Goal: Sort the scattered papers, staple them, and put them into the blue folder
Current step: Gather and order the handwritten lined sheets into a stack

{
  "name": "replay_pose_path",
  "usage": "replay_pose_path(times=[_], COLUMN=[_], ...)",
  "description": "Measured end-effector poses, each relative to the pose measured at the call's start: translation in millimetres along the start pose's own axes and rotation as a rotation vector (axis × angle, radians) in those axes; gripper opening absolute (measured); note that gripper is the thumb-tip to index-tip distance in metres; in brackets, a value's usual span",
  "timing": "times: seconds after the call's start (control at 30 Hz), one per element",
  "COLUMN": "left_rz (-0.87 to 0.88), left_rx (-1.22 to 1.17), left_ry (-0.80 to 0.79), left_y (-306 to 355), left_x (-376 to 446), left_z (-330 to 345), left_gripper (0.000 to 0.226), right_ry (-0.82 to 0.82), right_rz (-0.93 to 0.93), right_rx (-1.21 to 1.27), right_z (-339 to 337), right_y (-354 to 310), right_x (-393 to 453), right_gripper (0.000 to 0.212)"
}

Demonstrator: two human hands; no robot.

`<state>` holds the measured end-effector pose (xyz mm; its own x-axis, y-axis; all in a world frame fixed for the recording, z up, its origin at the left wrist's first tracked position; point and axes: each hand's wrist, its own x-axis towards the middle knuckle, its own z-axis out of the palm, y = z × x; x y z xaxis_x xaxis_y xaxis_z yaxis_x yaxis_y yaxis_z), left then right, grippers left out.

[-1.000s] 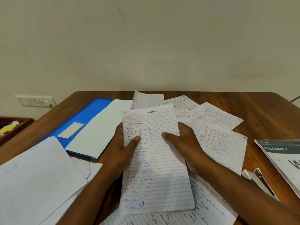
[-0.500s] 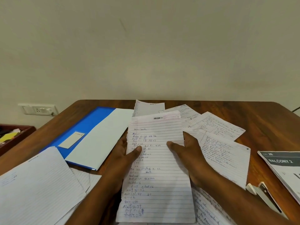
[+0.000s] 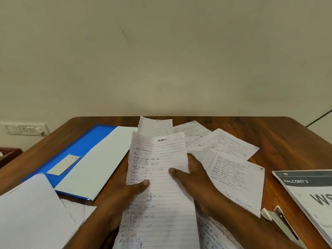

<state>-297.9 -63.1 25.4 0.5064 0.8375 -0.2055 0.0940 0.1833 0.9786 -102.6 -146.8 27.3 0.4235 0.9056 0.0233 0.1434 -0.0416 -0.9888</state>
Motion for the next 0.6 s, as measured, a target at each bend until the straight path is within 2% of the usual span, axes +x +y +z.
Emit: replay_pose_path(times=[0.03,0.13,0.2,0.3,0.4,0.5,0.6], left_rz=[-0.001,0.041,0.063,0.068,0.09,0.078,0.075], left_rx=[-0.016,-0.053,-0.091,-0.173,-0.248,-0.272,-0.308], left_ry=[0.015,0.128,0.219,0.359,0.471,0.532,0.545], left_y=[2.1,3.3,1.8,0.0,-3.0,-8.4,-8.6], left_x=[-0.5,1.0,4.1,11.1,18.2,23.4,25.7], left_z=[-2.3,-15.9,-27.8,-46.7,-63.0,-72.9,-75.2], left_gripper=[0.049,0.033,0.031,0.035,0.046,0.047,0.045], right_ry=[-0.025,-0.126,-0.178,-0.228,-0.245,-0.299,-0.346], right_rz=[-0.006,-0.03,-0.037,-0.021,0.072,0.131,0.137], right_rx=[-0.056,-0.366,-0.566,-0.824,-1.044,-1.126,-1.099], right_z=[-1.8,-11.2,-22.3,-44.4,-64.3,-78.4,-84.2], right_y=[-3.7,-19.9,-31.5,-43.1,-47.2,-46.5,-45.5], right_x=[-1.2,-2.7,-2.8,0.5,8.2,15.3,15.8], right_gripper=[0.044,0.071,0.08,0.076,0.076,0.074,0.061])
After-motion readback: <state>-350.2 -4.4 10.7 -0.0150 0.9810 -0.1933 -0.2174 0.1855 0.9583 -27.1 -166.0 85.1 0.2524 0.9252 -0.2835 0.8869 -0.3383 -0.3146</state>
